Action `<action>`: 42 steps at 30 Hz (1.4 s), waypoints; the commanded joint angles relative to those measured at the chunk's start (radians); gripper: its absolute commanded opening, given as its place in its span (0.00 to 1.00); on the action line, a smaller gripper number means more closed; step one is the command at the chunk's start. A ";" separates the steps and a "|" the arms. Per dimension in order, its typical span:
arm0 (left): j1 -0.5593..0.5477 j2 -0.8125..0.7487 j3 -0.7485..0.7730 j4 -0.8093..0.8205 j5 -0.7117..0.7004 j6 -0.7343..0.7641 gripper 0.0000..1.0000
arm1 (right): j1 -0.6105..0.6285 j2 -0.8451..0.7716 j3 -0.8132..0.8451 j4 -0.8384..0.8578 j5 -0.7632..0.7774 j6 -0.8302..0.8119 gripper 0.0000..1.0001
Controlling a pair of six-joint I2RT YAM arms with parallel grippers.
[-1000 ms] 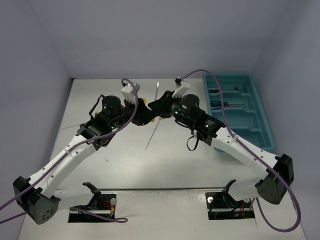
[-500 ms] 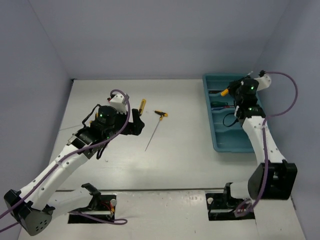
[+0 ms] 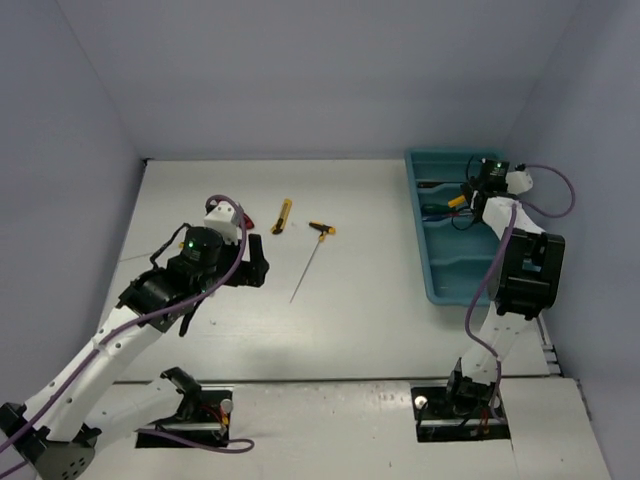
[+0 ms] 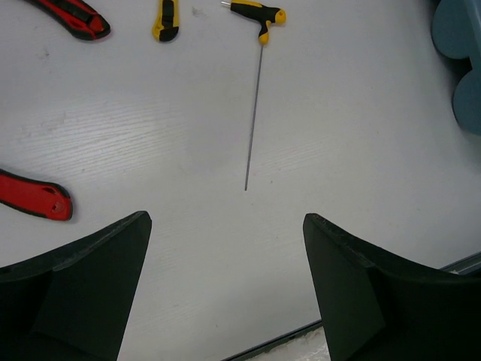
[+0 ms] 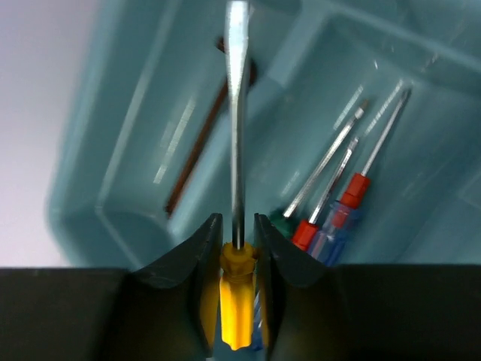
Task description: Sort the tools into containers
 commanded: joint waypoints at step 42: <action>0.013 -0.084 0.086 -0.220 -0.112 -0.007 0.80 | 0.880 0.308 0.380 -0.287 0.423 -0.231 0.53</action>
